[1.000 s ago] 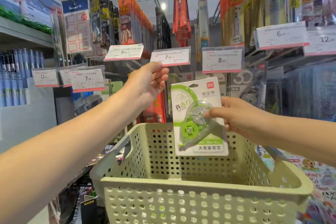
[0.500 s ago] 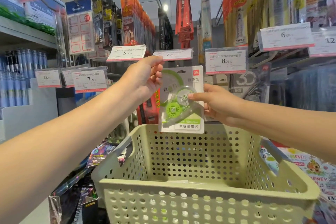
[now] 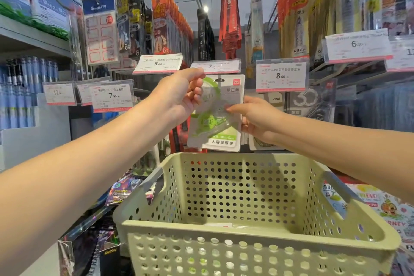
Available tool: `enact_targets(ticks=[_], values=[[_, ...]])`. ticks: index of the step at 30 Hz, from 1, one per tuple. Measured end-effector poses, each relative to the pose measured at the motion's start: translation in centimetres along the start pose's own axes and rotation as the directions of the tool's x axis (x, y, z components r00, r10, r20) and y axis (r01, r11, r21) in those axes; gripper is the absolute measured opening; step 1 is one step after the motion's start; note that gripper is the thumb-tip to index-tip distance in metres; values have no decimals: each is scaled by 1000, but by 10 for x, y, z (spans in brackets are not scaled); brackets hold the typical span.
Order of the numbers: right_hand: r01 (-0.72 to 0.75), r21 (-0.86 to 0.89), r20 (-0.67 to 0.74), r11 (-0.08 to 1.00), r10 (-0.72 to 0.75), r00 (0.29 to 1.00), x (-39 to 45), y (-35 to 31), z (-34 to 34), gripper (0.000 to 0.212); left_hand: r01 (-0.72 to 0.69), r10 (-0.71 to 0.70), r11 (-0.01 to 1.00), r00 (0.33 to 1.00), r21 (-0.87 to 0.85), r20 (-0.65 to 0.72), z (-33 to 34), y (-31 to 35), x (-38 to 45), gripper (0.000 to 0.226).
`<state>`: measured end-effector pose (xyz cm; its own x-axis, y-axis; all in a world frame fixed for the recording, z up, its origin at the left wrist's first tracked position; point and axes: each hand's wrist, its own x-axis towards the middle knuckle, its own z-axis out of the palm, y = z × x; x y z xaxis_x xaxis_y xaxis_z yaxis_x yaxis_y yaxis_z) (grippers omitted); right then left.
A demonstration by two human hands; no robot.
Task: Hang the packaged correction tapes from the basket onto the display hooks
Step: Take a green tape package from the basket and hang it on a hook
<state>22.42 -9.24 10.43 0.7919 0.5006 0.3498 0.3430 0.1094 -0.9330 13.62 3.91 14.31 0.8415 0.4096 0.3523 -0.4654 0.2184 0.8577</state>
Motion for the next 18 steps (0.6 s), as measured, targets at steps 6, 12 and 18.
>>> enact_targets(ticks=[6, 12, 18], values=[[0, 19, 1, 1000, 0, 1000, 7, 4, 0, 18, 2, -2, 1000, 1000, 1, 6, 0, 1, 0, 14], [-26, 36, -14, 999, 27, 1000, 12, 9, -9, 17, -9, 9, 1000, 1000, -13, 16, 0, 2, 0, 16], [-75, 51, -40, 996, 77, 996, 21, 14, -11, 33, -8, 8, 1000, 1000, -4, 15, 0, 2, -1, 14]])
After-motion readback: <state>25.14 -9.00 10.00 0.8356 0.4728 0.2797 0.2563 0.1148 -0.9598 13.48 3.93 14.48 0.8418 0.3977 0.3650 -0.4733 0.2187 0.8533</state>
